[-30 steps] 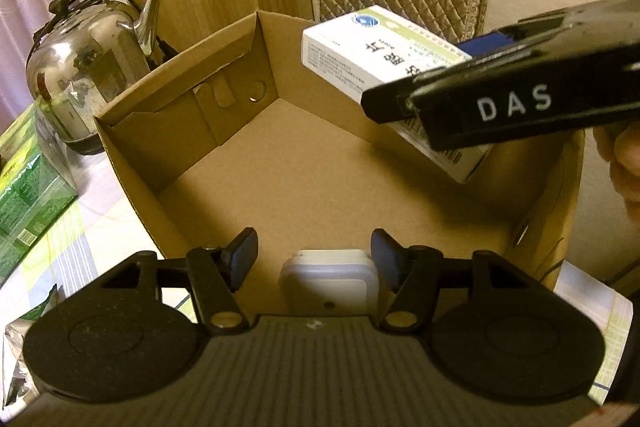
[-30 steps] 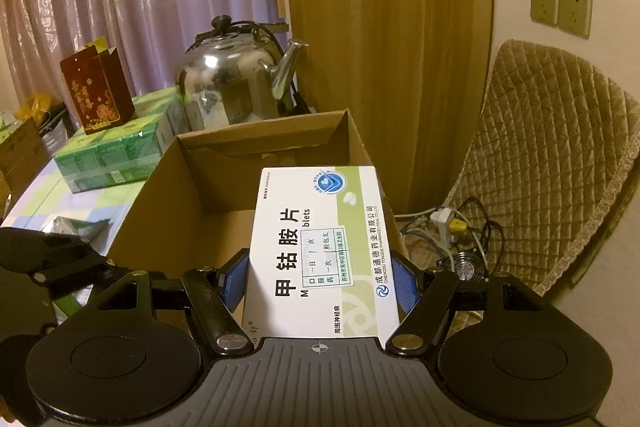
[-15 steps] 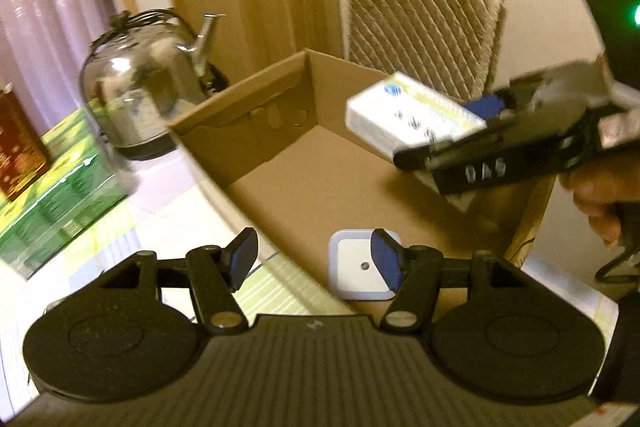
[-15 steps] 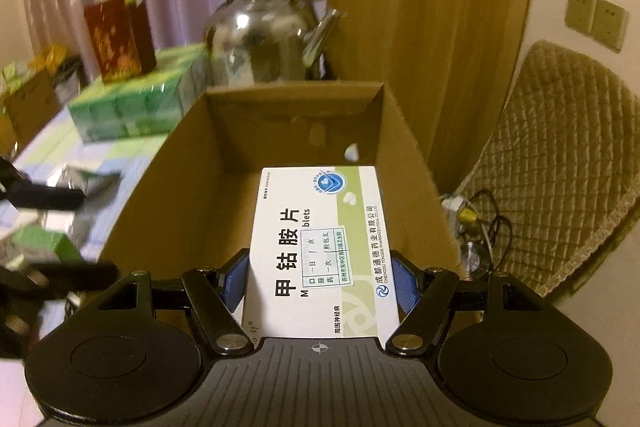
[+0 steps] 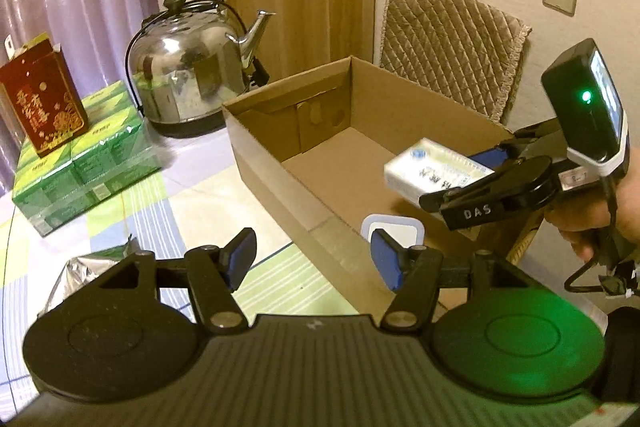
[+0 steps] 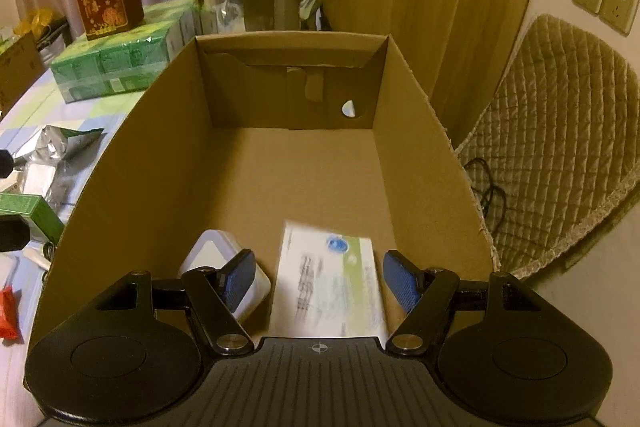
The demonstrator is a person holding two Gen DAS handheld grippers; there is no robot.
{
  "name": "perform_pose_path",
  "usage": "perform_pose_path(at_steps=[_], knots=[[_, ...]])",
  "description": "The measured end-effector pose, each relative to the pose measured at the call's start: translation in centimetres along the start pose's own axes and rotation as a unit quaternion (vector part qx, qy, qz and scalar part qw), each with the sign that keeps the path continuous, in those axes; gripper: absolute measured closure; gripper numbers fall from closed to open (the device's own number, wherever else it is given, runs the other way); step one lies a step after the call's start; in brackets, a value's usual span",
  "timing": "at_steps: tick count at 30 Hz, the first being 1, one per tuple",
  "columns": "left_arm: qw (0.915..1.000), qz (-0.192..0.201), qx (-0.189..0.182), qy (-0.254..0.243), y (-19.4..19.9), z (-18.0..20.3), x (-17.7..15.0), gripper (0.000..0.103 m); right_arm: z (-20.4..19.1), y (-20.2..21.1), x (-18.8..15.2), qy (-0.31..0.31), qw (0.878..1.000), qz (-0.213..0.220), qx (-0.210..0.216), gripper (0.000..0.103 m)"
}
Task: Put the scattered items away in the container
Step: 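Open the left tool to drop the plug adapter while the right tool releases the medicine box into the box, then move both tools back over the remaining items on the table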
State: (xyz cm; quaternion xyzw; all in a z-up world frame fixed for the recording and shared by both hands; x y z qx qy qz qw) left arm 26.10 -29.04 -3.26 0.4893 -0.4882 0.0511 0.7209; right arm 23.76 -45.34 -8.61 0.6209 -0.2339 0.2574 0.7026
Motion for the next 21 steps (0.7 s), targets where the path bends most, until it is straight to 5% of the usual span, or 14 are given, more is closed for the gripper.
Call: perform_pose_path(at_steps=[15, 19, 21], knots=[[0.9971, -0.007, 0.034, 0.067, 4.4, -3.1, -4.5, 0.041, -2.6, 7.7, 1.6, -0.019, 0.996, 0.079, 0.028, 0.034], [0.9934, -0.014, 0.061, 0.096, 7.3, -4.9, -7.8, 0.037, -5.9, 11.3, 2.0, -0.016, 0.992, 0.115, 0.055, 0.014], [0.9907, -0.019, 0.077, 0.11, 8.8, -6.1, -9.5, 0.034, -8.1, 12.7, 1.7, -0.01, 0.989, 0.127, 0.078, 0.013]])
Point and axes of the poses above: each gripper's, at about its wrist camera, not at the fingertips, and y roughly against the way its jaws point, z to its right, x to its top, the point moved 7 cm from there along -y, roughly the way its jaws point, and after that the axes turned 7 degrees about y, right-handed, at the moved point
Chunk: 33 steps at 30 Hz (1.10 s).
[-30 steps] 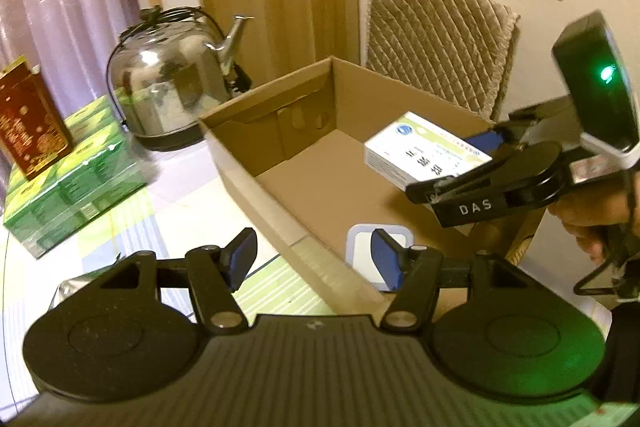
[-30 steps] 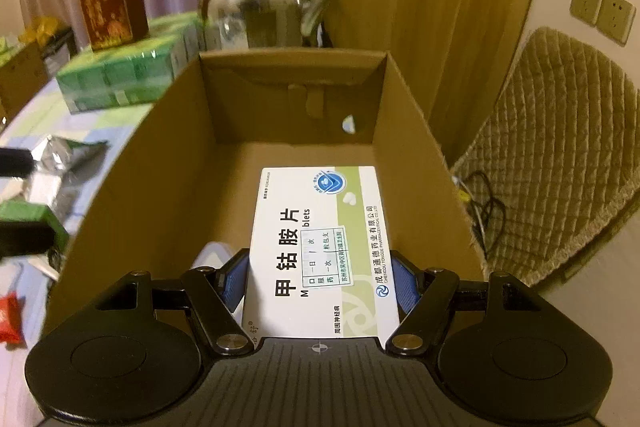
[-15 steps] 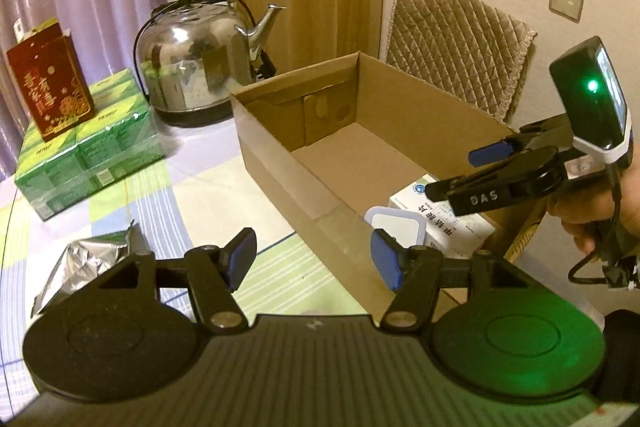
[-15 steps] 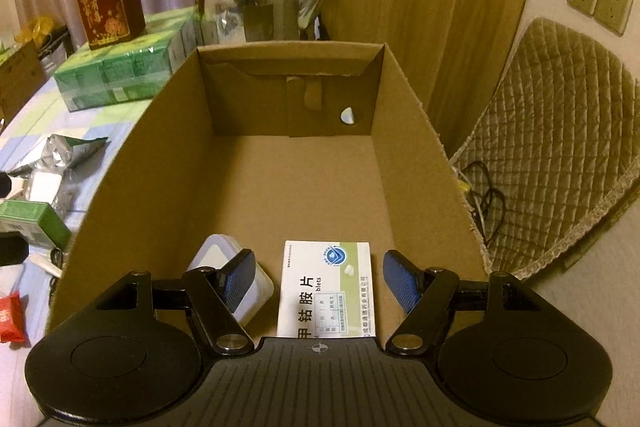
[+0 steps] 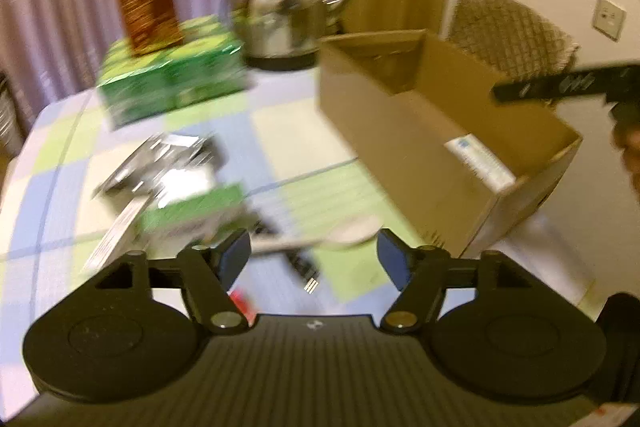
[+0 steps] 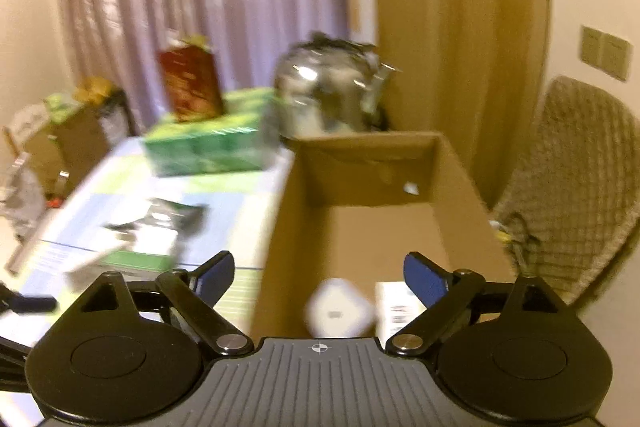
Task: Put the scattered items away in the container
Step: 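Move both tools back over the remaining items on the table, then grasp the white plastic spoon by its handle with the right tool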
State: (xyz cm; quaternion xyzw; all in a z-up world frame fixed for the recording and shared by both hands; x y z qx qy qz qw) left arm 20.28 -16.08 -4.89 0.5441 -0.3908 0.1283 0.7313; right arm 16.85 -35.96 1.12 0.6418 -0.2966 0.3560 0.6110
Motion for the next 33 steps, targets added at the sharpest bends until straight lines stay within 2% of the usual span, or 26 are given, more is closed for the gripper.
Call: perform_pose_path(at_steps=[4, 8, 13, 17, 23, 33], knots=[[0.9988, -0.012, 0.03, 0.037, 2.4, -3.7, -3.3, 0.028, -5.2, 1.1, -1.3, 0.018, 0.999, -0.006, 0.047, 0.012], [0.9967, -0.02, 0.055, 0.055, 4.2, -6.3, -6.3, 0.023, -9.6, 0.5, -4.0, 0.036, 0.996, -0.035, 0.079, 0.01], [0.9938, -0.032, 0.064, 0.085, 5.6, -8.7, -9.3, 0.022, -13.3, -1.1, -7.3, 0.059, 0.99, -0.074, 0.106, 0.01], [0.9924, -0.036, 0.066, 0.097, 5.9, -9.6, -10.3, 0.022, -14.4, -2.6, -8.6, 0.075, 0.987, -0.094, 0.11, 0.011], [0.9905, -0.038, 0.065, 0.115, 5.0, -10.8, -10.9, 0.022, -14.1, -5.8, -8.8, 0.107, 0.984, -0.101, 0.098, 0.014], [0.9906, -0.041, 0.057, 0.117, 1.8, -10.9, -10.2, 0.022, -13.5, -12.4, -8.4, 0.16, 0.977, -0.104, 0.095, 0.032]])
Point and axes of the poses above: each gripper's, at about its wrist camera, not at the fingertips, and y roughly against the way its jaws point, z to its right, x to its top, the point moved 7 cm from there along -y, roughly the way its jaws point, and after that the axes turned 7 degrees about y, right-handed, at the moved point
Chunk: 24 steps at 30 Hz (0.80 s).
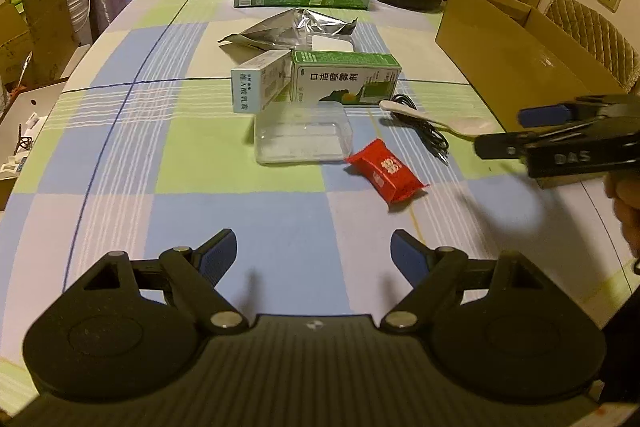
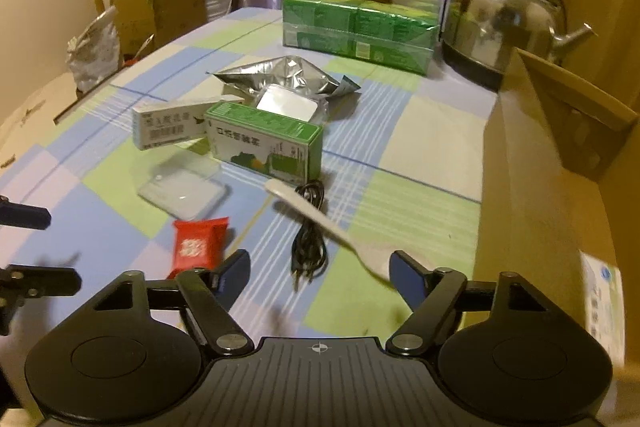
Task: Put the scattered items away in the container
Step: 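Grasp the white plastic spoon by its handle with the right tool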
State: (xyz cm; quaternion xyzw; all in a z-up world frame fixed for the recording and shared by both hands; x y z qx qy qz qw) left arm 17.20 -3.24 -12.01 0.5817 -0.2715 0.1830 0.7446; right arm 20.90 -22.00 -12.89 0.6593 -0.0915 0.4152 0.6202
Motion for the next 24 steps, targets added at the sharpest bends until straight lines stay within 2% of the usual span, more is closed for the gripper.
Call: perform_pose_path(at_steps=[9, 13, 17, 19, 24], knots=[[1.0, -0.006, 0.001, -0.007, -2.6, 0.3, 1.2, 0.022, 0.6, -4.8, 1.0, 0.044, 0.999, -0.01, 0.029, 0.038], [0.9999, -0.015, -0.001, -0.003, -3.4, 0.2, 0.8, 0.022, 0.7, -6.2, 0.9, 0.053, 0.998, -0.024, 0.037, 0.053], [0.9997, -0.022, 0.001, 0.003, -3.8, 0.0, 0.4, 0.022, 0.9, -6.7, 0.9, 0.048, 0.998, -0.03, 0.042, 0.061], [0.9997, -0.024, 0.003, 0.006, -3.9, -0.1, 0.2, 0.022, 0.7, -6.5, 0.9, 0.045, 0.997, -0.034, 0.046, 0.074], [0.9996, -0.024, 0.006, 0.015, -3.8, -0.4, -0.1, 0.022, -0.2, -5.7, 0.6, 0.007, 0.996, -0.053, 0.064, 0.078]])
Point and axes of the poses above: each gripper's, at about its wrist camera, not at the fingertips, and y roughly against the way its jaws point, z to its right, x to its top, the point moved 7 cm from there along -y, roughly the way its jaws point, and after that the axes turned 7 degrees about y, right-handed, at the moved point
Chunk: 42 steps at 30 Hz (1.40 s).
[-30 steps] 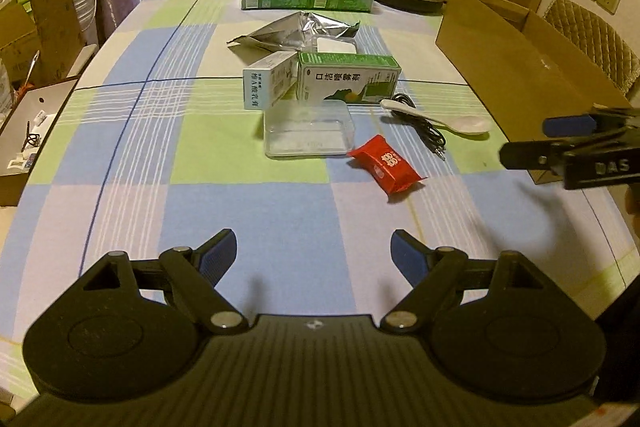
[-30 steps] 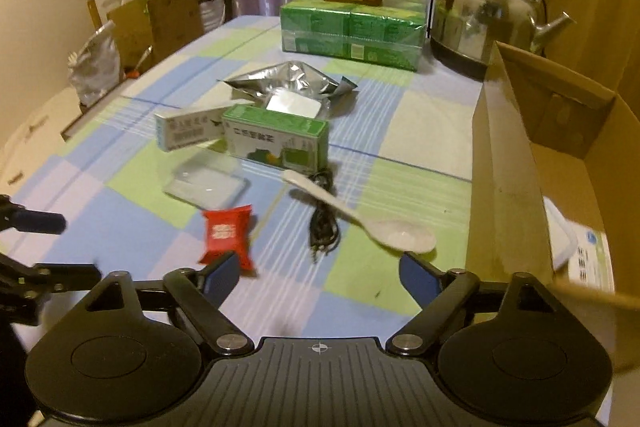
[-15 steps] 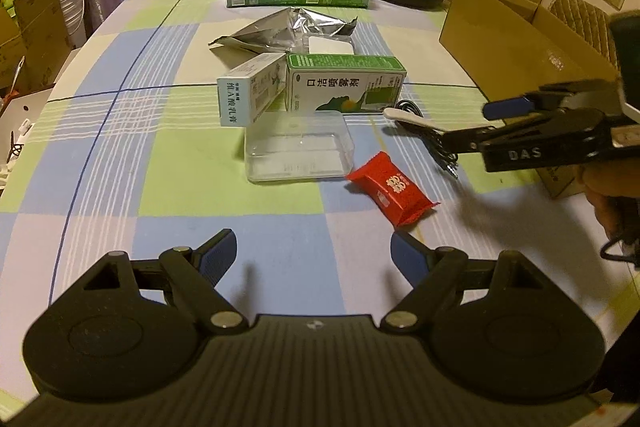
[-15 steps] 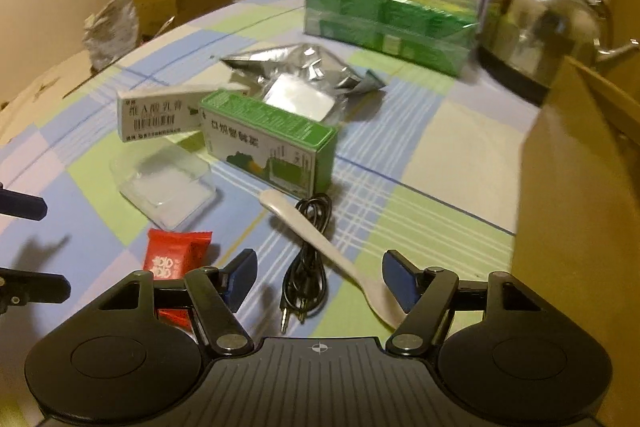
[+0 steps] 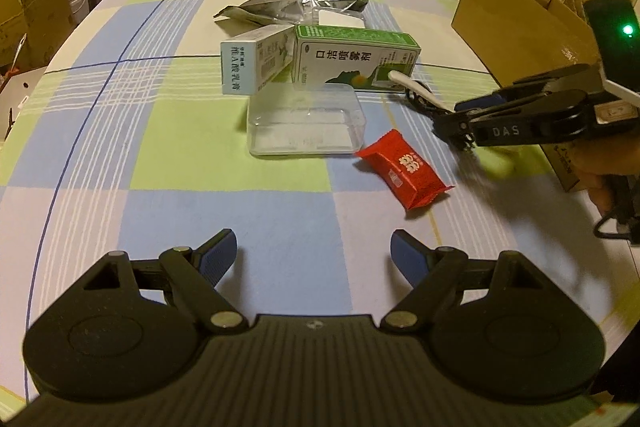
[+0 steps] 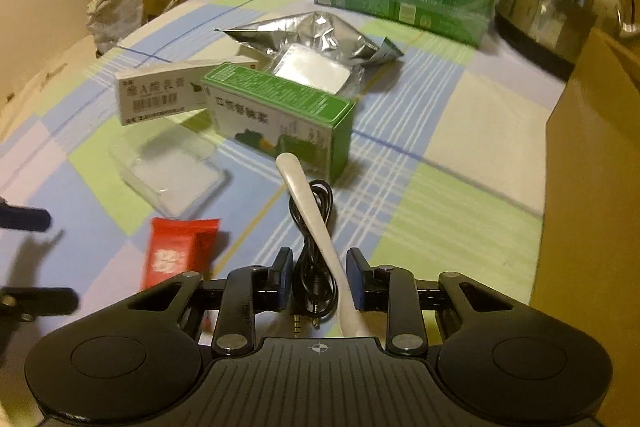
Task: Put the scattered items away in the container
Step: 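Grasp the white plastic spoon by its handle with the right tool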
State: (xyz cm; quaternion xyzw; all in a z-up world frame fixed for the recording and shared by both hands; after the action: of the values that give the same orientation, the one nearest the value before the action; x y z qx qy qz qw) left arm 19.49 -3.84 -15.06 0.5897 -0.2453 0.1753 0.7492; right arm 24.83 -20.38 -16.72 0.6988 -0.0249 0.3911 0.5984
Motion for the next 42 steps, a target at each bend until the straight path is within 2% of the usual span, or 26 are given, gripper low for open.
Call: perform_pose_path(at_steps=[7, 11, 17, 21, 25, 26, 28, 31, 39, 42], knots=[[0.9999, 0.007, -0.005, 0.009, 1.1, -0.2, -0.4, 0.022, -2.8, 1.7, -1.7, -0.114, 0.992, -0.026, 0.05, 0.081], [0.9999, 0.01, -0.005, 0.011, 1.8, -0.5, -0.7, 0.022, -4.9, 2.3, -2.6, -0.183, 0.979, -0.027, 0.089, 0.081], [0.9997, 0.016, 0.002, 0.018, 3.0, -1.6, -1.2, 0.022, -7.9, 2.2, -2.5, -0.202, 0.972, -0.023, 0.119, 0.081], [0.9993, 0.023, 0.008, 0.027, 3.6, -2.6, -0.9, 0.022, -8.9, 1.7, -1.9, -0.199, 0.971, -0.022, 0.131, 0.081], [0.9991, 0.028, 0.01, 0.031, 3.9, -3.2, -0.7, 0.022, -8.3, 2.0, -2.1, -0.199, 0.971, -0.018, 0.131, 0.078], [0.9991, 0.029, 0.009, 0.03, 4.0, -3.1, -0.6, 0.022, -8.0, 2.3, -2.4, -0.194, 0.973, -0.016, 0.126, 0.076], [0.9992, 0.03, 0.008, 0.027, 4.0, -3.0, -0.6, 0.022, -7.3, 3.1, -3.1, -0.184, 0.977, -0.011, 0.111, 0.063], [0.9994, 0.028, 0.005, 0.02, 3.9, -2.7, -0.7, 0.022, -7.0, 4.3, -4.6, -0.159, 0.982, -0.01, 0.097, 0.055], [0.9998, 0.019, 0.003, 0.01, 3.6, -1.9, -1.3, 0.022, -8.7, 5.4, -6.5, -0.063, 0.997, 0.003, 0.052, 0.055], [0.9998, 0.017, 0.003, 0.004, 3.6, -1.5, -1.3, 0.022, -9.2, 5.3, -6.7, -0.039, 0.998, 0.008, 0.041, 0.055]])
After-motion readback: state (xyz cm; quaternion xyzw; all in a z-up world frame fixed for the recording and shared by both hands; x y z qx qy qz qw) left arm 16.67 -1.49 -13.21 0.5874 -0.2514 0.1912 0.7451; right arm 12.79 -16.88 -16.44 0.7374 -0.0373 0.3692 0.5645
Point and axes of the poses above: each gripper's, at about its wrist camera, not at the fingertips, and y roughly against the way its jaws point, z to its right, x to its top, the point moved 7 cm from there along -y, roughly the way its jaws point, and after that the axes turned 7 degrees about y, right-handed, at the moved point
